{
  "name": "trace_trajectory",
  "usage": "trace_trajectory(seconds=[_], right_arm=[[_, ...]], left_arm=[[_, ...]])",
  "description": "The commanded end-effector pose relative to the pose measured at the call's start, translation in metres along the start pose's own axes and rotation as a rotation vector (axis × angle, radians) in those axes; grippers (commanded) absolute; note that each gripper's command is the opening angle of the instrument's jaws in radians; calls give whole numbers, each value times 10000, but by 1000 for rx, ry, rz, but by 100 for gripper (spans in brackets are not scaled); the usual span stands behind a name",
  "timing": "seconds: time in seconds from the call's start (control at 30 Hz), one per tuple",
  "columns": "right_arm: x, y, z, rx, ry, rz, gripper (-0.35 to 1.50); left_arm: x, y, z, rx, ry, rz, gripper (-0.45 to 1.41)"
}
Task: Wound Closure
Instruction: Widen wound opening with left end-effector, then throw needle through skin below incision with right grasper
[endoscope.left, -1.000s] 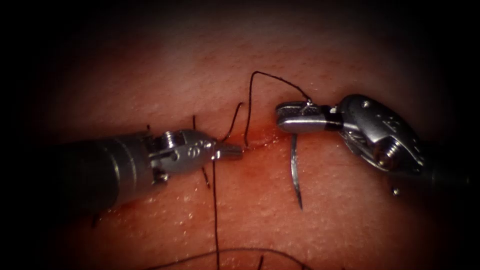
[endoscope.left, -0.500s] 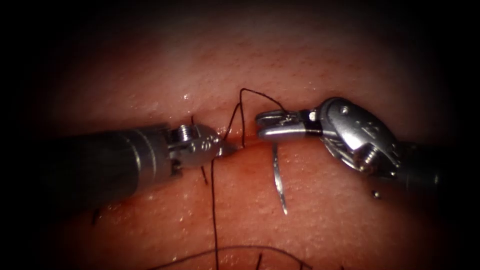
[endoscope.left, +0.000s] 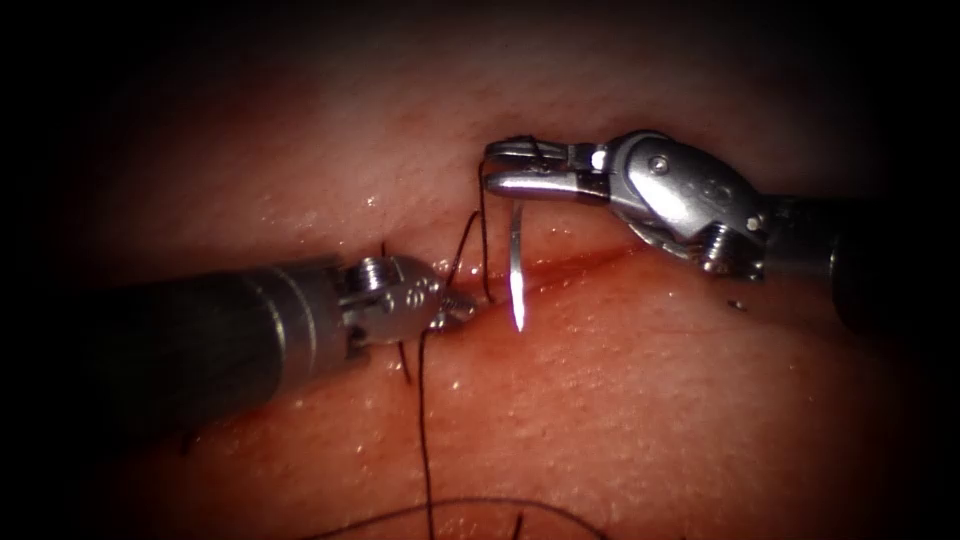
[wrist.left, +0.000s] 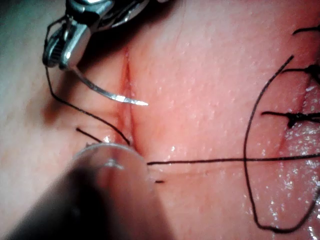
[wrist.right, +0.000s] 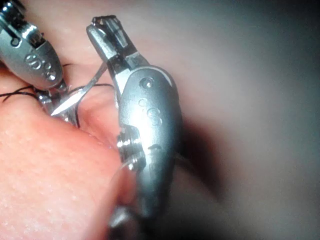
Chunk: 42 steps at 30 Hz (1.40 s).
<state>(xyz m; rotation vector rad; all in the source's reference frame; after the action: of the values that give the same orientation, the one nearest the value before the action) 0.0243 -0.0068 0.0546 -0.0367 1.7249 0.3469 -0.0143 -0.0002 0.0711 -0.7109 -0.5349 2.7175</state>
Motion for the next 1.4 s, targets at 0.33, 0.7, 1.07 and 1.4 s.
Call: trace_trajectory(seconds=[0.33, 0.7, 1.07, 1.4], right_arm=[[-12, -4, 8, 3, 16, -276, -35], [-32, -37, 6, 30, 15, -349, -35], [-54, -59, 2, 61, -9, -386, -35], [-62, -56, -4, 64, -39, -346, -35]], left_arm=[[-3, -2, 1, -4, 2, -9, 54], [0, -1, 0, -3, 1, -14, 54], [1, 2, -2, -6, 8, -17, 57], [6, 0, -15, 11, 75, -42, 59]])
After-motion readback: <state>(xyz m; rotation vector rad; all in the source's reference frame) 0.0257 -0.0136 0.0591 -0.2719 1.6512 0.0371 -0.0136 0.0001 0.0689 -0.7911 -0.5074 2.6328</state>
